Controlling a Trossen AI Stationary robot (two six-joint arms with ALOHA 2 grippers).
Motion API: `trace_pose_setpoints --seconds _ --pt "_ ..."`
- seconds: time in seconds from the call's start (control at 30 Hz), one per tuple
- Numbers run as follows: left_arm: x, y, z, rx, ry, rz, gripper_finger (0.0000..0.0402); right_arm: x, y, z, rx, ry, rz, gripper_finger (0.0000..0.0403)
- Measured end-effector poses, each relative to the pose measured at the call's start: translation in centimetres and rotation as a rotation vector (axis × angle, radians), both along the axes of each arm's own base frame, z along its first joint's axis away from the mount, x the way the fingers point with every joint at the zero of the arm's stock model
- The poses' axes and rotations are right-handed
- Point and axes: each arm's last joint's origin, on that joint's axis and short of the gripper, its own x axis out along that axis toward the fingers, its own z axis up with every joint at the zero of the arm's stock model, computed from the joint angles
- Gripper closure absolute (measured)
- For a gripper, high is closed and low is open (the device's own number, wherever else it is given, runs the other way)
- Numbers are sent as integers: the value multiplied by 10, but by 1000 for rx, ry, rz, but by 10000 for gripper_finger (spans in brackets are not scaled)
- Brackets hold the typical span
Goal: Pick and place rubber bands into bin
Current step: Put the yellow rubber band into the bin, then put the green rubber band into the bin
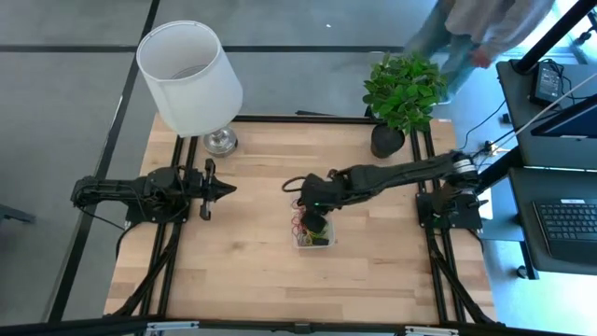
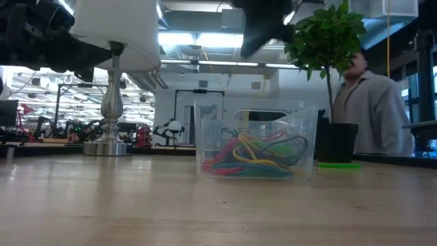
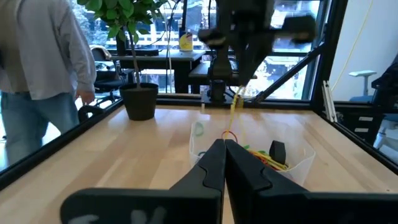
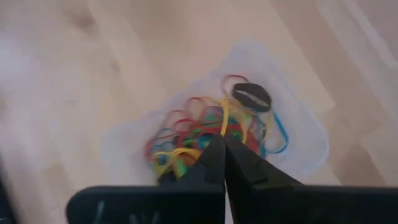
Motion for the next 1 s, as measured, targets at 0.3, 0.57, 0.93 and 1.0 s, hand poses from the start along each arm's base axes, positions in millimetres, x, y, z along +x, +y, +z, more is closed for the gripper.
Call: trace_pose_setpoints --seconds 0.3,0.57,0.93,1.0 --pt "0 0 0 0 0 -2 398 37 -20 -76 -49 201 11 403" --pt "0 0 0 0 0 -2 397 49 -29 -102 -9 224 -8 388" --pt "0 0 0 0 0 -2 394 40 -32 -81 0 211 -19 256" --pt "0 0 0 0 0 -2 394 36 -32 -74 -7 212 -2 239"
